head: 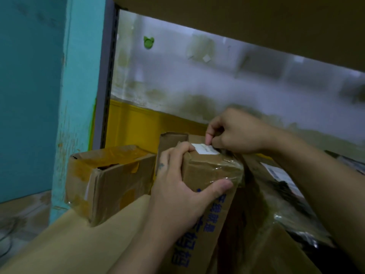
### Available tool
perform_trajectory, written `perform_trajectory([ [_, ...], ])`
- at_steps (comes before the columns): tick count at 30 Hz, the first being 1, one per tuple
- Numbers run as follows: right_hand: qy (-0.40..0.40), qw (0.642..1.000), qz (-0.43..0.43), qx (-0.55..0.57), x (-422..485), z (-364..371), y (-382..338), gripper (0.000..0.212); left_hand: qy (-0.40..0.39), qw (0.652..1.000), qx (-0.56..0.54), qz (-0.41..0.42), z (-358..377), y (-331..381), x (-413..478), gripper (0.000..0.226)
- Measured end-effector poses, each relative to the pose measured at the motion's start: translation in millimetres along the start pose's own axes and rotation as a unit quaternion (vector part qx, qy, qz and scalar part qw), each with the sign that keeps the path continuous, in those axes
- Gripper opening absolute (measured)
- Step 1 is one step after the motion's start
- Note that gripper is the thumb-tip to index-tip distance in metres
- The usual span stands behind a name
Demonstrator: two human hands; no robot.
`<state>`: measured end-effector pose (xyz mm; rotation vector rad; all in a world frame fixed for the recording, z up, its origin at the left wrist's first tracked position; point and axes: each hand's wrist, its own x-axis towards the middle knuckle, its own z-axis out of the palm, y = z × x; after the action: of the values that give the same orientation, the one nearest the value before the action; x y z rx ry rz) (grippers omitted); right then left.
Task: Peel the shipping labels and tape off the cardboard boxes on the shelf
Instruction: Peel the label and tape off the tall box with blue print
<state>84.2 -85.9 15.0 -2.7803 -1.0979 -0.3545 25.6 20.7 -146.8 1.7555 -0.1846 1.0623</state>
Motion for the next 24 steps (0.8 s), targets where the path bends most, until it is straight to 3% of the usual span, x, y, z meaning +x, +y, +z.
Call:
perform_trajectory([
  [7,0.014,0.999,0.009,0.046,-4,5,8,0.020,-0.005,1.000,0.003,-0.008,2,-2,6,0.076],
  [24,0.057,0.996,0.037,-0.058,-2,14,-2,0.019,-0.001,1.000,-0.009,-0.015,5,-3,8,0.073],
])
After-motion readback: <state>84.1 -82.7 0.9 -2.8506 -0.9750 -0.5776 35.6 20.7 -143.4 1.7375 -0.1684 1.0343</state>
